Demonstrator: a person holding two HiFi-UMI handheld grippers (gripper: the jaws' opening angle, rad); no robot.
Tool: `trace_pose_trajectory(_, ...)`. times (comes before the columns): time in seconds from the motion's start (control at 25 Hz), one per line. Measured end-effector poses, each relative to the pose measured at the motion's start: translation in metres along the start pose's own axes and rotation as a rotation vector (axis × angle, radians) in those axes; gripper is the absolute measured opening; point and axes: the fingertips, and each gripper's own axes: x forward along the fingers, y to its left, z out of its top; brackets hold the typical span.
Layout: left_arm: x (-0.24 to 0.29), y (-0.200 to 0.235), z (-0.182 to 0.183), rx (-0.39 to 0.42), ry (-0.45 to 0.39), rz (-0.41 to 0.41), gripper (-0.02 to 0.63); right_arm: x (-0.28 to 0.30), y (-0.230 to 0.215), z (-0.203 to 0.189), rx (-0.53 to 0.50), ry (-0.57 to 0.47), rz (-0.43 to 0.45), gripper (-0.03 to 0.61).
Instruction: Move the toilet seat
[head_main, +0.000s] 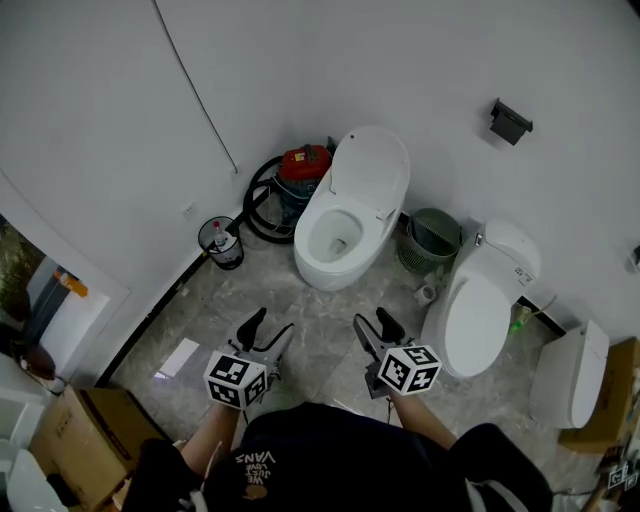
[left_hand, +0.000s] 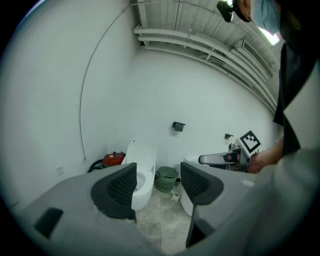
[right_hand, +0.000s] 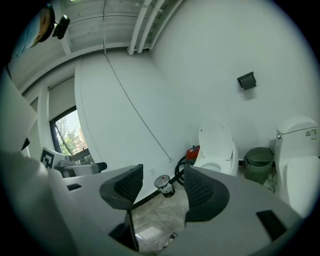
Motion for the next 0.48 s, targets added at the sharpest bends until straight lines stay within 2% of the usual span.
trace_pose_trajectory(0.24,0.042,0.061,0.012,-0.028,0.030,-0.069,0.337,0.058,-0.005,0.014,0.010,0.020,-0.063,0.261)
trace_pose_trajectory(0.48,0.080,0.124,0.033,-0.009,0.049,-0.116,0.359,0.117,-0.010,0.034,0.035,0.006,-0.136,0.272)
